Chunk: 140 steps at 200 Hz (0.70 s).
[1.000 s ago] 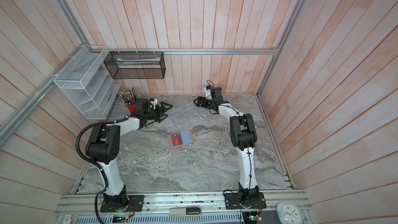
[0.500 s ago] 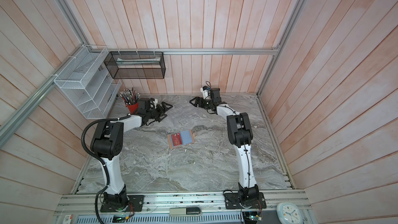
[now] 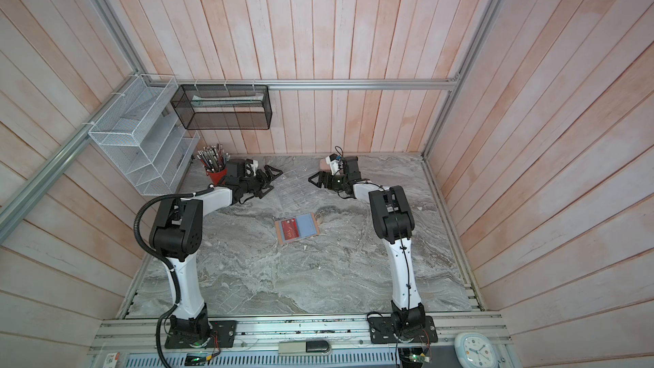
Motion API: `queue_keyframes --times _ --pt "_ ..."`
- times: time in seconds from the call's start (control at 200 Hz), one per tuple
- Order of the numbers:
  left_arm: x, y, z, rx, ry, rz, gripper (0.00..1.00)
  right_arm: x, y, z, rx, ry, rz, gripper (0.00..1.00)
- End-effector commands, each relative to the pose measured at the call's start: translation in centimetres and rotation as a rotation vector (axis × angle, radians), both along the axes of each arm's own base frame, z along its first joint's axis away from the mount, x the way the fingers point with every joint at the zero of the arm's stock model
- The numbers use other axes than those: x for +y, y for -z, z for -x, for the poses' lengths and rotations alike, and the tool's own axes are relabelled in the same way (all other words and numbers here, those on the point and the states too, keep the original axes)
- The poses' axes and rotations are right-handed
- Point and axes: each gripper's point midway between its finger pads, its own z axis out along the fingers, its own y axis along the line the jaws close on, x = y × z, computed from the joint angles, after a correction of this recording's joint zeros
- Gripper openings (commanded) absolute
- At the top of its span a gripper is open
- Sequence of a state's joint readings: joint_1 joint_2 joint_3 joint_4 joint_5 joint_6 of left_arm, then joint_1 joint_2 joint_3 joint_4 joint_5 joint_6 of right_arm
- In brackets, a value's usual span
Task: Take the credit cards out of the card holder
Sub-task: Move the storage box to the top-center of the table.
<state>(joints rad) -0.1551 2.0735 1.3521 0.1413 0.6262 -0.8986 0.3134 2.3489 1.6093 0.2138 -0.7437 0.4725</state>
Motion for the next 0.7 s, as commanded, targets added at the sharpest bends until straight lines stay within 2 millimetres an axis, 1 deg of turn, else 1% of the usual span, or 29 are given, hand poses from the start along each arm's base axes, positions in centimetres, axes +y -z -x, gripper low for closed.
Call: queue_keyframes --times 0.0,0.1,0.265,0.33,0.525,0.695 --pt "0.0 0.5 -0.1 -0.003 0.013 -0.015 1.00 1.3 -3.1 1.3 -0.056 -0.037 -0.035 0.92" --pt "-0.1 0.5 -0.1 -0.002 0.019 -0.015 1.00 1.6 -3.4 2.6 -0.062 -0.039 -0.027 0.92" --pt "-0.2 0.5 0.1 0.002 0.025 -0.016 1.00 2.0 -4.6 4.4 -0.080 -0.036 -0.026 0.92" --pt "-0.3 0.6 0.2 0.003 0.030 -0.016 1.00 2.0 -4.6 4.9 -0.074 -0.031 -0.020 0.92" --pt "-0.5 0.3 0.7 0.003 0.037 -0.019 1.00 1.9 -3.9 5.1 -0.058 -0.024 -0.006 0.92" --pt "-0.2 -0.2 1.4 0.001 0.034 -0.031 1.00 1.7 -4.2 5.1 -0.067 -0.018 0.004 0.92"
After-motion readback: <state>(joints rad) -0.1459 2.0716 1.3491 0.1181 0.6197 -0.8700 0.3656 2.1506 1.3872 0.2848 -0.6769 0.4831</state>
